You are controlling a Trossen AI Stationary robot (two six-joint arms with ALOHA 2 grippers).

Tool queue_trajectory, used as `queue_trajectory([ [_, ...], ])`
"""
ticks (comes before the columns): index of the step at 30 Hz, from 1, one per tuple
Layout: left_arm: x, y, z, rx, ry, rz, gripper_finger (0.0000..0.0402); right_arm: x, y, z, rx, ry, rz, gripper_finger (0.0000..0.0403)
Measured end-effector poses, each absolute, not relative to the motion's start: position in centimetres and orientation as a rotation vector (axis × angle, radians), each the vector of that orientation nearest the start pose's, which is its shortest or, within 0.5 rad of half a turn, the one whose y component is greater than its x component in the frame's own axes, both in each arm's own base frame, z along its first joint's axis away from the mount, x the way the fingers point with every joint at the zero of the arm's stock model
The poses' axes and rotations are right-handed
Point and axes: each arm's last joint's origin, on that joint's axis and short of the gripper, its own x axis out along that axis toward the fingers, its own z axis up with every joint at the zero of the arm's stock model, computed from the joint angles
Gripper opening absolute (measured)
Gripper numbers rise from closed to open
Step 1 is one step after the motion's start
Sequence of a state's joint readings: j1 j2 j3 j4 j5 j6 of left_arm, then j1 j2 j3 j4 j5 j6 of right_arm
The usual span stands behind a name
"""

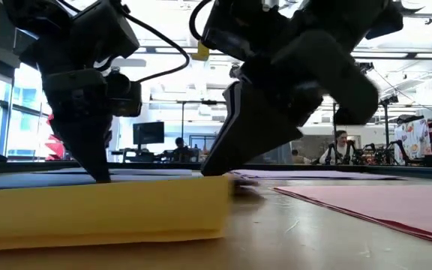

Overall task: Organize paper
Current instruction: Stack the blue paper on the top left blue paper

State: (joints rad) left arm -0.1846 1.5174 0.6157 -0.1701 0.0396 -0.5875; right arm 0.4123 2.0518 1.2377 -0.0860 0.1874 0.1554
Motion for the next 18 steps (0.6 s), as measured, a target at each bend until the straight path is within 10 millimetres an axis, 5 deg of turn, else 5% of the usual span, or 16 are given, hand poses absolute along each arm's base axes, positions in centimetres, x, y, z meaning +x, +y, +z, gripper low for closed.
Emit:
queue_trajectory([
  [9,24.7,-4.6,17.1,-0.251,1.013,0.010,0.0000,38.5,15.2,12.5,0.034,0.893,0.120,0.0000],
  [15,24.3,-4.6,17.0,-0.293,1.048,0.079,0.0000,39.7,14.9,14.4,0.112,0.897,0.071,0.0000],
  [18,23.8,-5.5,17.4,-0.328,1.055,0.065,0.0000,40.5,13.2,16.1,0.144,0.925,0.005,0.0000],
])
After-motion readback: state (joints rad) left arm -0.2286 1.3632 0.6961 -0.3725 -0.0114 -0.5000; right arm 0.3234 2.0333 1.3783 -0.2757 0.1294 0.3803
